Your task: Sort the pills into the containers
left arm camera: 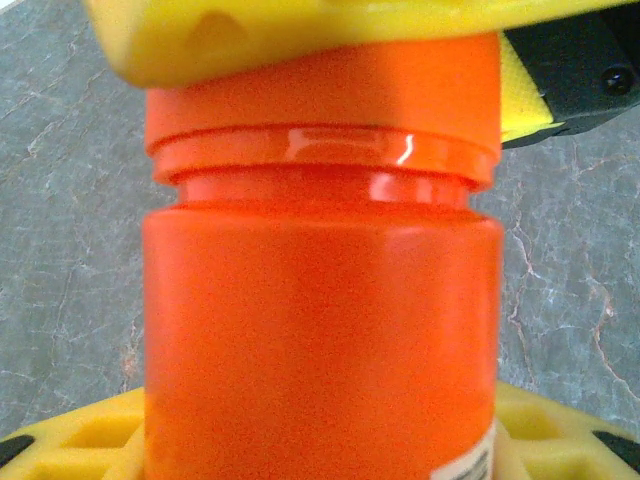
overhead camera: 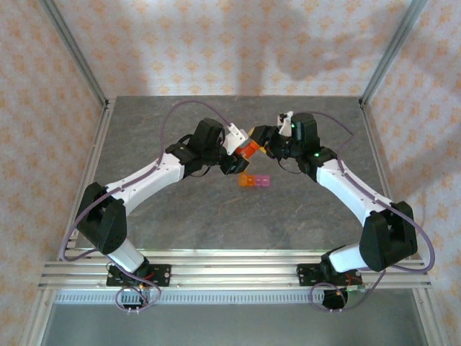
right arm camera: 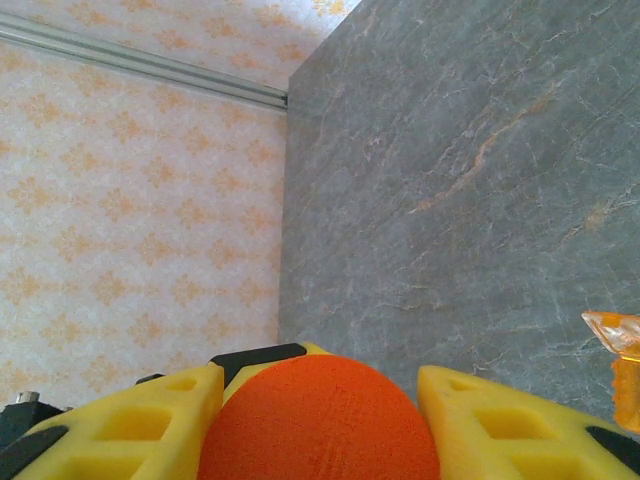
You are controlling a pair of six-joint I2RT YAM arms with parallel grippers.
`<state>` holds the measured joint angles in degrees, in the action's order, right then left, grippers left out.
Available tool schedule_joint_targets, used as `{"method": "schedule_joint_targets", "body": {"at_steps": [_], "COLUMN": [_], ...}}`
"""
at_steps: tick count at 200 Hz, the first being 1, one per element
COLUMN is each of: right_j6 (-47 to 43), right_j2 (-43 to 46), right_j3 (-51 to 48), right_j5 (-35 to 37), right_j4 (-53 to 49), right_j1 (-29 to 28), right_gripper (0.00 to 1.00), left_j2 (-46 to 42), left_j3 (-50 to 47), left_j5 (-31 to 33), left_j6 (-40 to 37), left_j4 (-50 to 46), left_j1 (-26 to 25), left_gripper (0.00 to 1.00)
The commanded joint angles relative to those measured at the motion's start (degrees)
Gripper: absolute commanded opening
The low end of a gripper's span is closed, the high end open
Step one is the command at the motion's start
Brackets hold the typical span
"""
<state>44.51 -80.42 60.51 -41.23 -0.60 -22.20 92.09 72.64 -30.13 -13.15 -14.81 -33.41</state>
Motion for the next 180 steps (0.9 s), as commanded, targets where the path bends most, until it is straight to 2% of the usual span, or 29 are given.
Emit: {"method": "schedule_joint_targets", "body": {"at_steps": [1, 27, 53, 76, 104, 132, 165, 180], "right_j6": [-1.49, -6.85, -14.08, -19.74, -20.04, -17.68, -13.39, -12.04], "right_j2": [-0.32, 0.54, 2.09, 3.67, 4.03, 3.68, 4.37, 4.49], "right_j3": [-0.6, 0.03, -0.26, -1.52, -2.17, -1.8, -0.26, 1.17], "right_j5": [-0.3, 0.22, -1.24, -4.26, -7.19, -8.08, -4.52, -2.76], "right_j4": [1.22, 0.25, 0.95, 3.36, 5.8, 6.28, 3.25, 0.54], "right_j1": [-0.39, -0.03, 1.35, 2.87, 4.07, 4.01, 4.07, 4.0], "right_gripper": [0.36, 0.33, 0.33, 0.33, 0.33, 0.35, 0.68, 0.74], "left_j2": [-0.69, -1.34, -2.26, -2.97, -3.23, -2.63, -2.84, -3.22], "left_j3": [1.54, 1.57, 1.14, -0.25, -2.74, -2.16, -1.32, -1.36], "left_j5": [-0.9, -5.12, -14.69, -22.42, -27.6, -25.72, -15.84, -11.23], "left_j6": [1.87, 3.64, 7.73, 13.38, 20.81, 19.82, 13.07, 10.01], "left_j4": [3.67, 3.99, 5.73, 10.55, 18.92, 17.56, 11.02, 8.92], "left_j1": [-0.28, 0.67, 2.8, 4.93, 6.46, 6.43, 6.22, 5.84], "left_gripper": [0.0, 0.0, 0.0, 0.0, 0.0, 0.0, 0.0, 0.0]}}
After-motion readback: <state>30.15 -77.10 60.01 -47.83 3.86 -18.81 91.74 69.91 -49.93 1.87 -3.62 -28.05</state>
